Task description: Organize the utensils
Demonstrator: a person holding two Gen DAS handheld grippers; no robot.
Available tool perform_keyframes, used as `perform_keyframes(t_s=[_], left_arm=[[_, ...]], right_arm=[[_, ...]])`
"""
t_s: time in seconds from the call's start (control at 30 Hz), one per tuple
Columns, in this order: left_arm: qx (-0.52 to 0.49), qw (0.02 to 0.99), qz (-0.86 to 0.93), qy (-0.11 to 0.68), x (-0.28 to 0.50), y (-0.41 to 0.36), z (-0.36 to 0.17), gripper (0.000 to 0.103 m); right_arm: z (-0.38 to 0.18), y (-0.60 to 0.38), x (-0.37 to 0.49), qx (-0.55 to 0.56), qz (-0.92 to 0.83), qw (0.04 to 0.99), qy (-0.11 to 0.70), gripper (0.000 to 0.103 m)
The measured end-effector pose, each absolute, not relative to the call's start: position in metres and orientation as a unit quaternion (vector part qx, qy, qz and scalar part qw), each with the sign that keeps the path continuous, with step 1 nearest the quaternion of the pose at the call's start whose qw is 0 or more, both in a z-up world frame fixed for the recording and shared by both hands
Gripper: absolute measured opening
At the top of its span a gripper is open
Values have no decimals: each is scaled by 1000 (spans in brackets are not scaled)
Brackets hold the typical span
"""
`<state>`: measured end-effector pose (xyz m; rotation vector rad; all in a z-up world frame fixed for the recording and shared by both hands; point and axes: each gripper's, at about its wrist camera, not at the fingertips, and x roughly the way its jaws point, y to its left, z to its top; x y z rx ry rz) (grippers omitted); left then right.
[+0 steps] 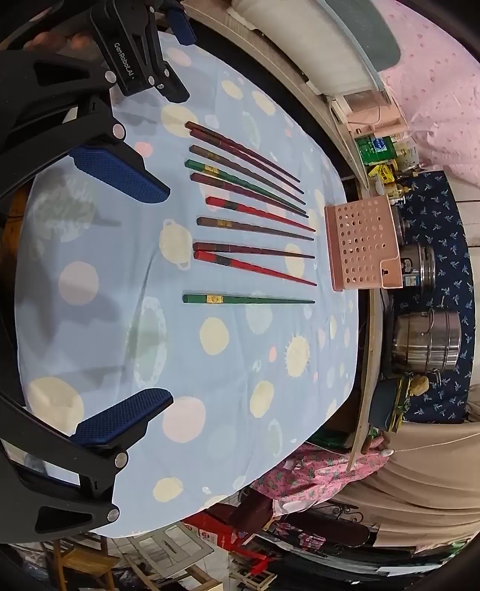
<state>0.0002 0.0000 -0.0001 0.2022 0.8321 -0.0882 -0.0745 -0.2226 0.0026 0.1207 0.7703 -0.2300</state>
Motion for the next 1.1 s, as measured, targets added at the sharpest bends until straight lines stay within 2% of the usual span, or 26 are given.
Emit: perform_keyframes(t_s=[1.1], left_arm=[[102, 909, -43, 403, -1, 1, 0, 96]], right_arm=[[2, -223, -71, 65, -113, 918, 375, 96]])
